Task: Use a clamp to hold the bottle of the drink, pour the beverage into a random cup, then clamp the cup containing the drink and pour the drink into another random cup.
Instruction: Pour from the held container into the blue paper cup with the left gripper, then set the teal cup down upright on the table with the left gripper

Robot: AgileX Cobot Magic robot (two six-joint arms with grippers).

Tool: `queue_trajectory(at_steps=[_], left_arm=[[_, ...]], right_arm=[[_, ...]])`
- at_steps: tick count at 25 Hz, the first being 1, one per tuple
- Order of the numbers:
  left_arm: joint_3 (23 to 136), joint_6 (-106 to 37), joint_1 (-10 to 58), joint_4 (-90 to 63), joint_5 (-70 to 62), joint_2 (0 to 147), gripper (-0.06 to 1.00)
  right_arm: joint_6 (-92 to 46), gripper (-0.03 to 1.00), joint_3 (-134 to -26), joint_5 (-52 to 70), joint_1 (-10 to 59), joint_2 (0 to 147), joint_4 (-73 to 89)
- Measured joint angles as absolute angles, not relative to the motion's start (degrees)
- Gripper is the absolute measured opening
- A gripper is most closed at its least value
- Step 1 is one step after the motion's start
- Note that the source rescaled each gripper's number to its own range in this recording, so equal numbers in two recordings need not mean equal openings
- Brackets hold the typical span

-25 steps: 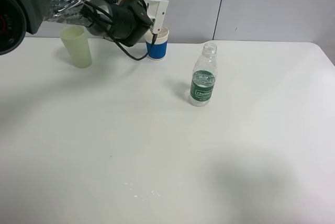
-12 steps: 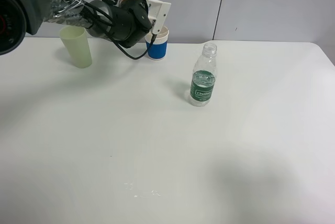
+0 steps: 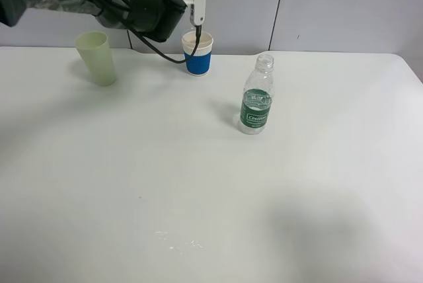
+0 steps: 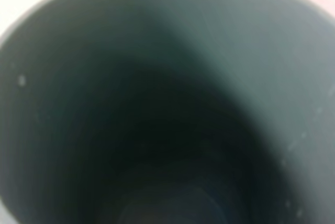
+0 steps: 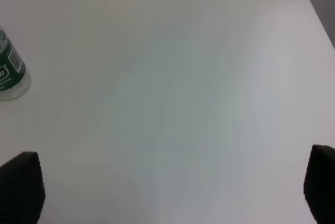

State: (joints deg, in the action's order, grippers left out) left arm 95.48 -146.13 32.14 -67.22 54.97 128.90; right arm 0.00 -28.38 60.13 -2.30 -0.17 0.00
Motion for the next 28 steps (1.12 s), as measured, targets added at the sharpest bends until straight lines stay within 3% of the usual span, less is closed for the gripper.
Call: queue_trajectory(at_steps=[10,16,28], left_arm=[[94.53,-120.09,32.14,-74.54,54.07,115.97,0.02],[82.99,-106.60,32.09,-75.23,47.85,103.13,0.02],[54.33,-91.42,25.01,-74.88,6.97,79.88,0.02]], right_arm=[[0.00,1.00,-28.38,60.13,-2.30,-0.17,0.00],[0.00,1.00,-28.38,60.13,-2.30,-0.17,0.00],[0.00,1.00,-28.38,60.13,-2.30,-0.17,0.00]])
